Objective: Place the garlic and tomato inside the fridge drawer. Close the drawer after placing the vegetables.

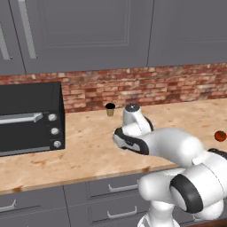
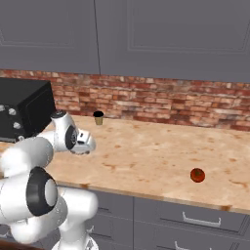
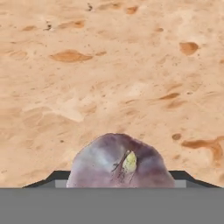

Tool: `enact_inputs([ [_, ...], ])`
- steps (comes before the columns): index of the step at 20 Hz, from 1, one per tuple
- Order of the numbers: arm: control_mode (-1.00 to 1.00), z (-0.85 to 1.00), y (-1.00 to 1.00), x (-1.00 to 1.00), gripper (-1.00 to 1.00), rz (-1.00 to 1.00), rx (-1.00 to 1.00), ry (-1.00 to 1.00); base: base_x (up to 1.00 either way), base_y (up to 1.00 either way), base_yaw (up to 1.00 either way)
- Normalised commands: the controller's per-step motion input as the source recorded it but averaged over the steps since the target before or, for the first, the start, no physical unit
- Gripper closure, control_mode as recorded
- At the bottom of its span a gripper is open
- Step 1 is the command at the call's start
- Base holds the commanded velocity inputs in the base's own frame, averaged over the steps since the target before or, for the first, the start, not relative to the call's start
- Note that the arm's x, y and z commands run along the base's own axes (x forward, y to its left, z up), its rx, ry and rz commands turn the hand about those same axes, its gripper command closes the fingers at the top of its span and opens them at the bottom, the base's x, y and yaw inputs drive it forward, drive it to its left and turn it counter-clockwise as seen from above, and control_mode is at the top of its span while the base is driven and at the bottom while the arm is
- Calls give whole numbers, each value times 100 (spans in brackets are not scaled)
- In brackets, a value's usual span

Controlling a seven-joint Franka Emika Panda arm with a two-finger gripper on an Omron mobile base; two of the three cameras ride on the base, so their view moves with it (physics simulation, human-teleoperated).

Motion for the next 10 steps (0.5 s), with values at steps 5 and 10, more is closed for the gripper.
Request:
enact_inputs([
  [5,-100,100,-31,-99,100,0,0,-16,0,0,0],
  [10,-100,100,-21,-98,100,0,1,-5,0,0,0],
])
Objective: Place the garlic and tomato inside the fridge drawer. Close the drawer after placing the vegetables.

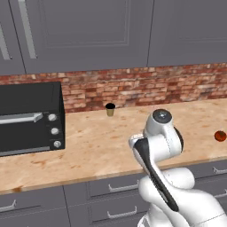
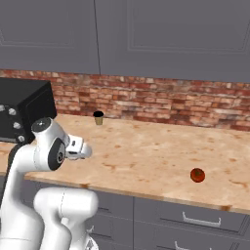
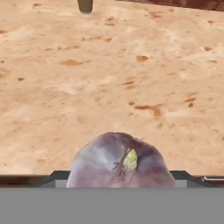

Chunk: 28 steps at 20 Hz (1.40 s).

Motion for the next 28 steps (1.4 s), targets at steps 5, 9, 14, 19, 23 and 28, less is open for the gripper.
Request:
enact_inputs([
  [5,-100,85,0,-83,100,0,6,0,0,0,0],
  [9,-100,-3,7,-7,100,6,0,5,0,0,0],
  [14,100,-2,2,0,100,0,-1,0,-71,1,0],
  [19,100,0,0,0,100,0,0,0,-100,26,-1],
  [23,100,0,0,0,100,0,0,0,-100,52,-3],
  [28,100,0,0,0,100,0,0,0,-92,92,25],
])
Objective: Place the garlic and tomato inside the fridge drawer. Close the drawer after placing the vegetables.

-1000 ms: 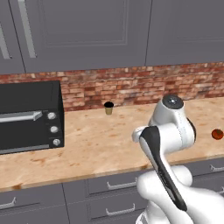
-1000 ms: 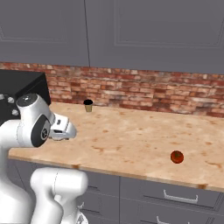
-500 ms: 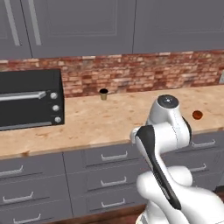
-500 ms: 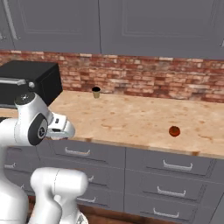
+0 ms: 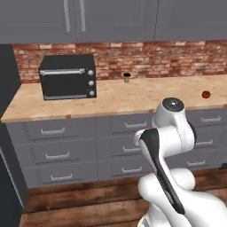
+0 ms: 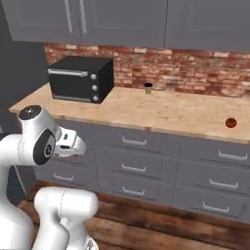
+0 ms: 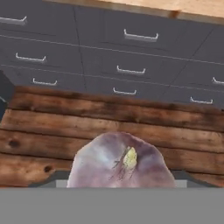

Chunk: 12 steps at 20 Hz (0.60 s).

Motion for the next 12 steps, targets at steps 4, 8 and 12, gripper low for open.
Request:
enact_inputs([
  [4,100,0,0,0,100,0,0,0,-44,97,68],
  [8,100,0,0,0,100,0,0,0,-32,94,76],
  [12,100,0,0,0,100,0,0,0,-18,98,72],
])
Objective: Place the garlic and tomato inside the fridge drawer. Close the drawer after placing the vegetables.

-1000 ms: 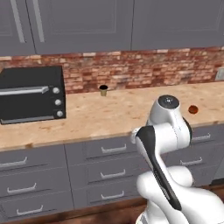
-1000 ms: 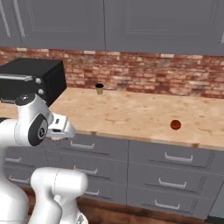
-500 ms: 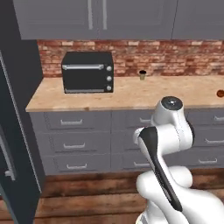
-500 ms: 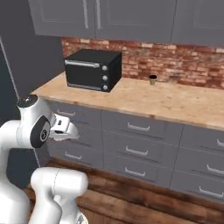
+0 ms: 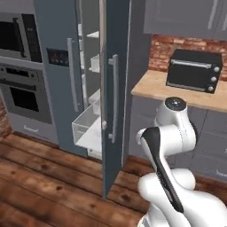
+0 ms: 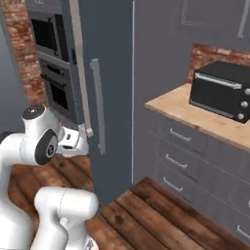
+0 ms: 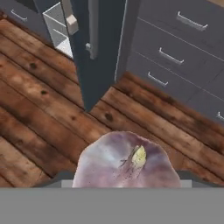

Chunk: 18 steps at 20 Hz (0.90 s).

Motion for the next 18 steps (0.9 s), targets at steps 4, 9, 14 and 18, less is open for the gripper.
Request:
enact_inputs([
  [4,100,0,0,0,100,0,0,0,-3,100,58],
  [9,100,0,0,0,100,0,0,0,59,100,20],
  [14,100,0,0,0,100,0,0,0,100,100,-28],
  [18,100,0,0,0,100,0,0,0,100,96,-43],
])
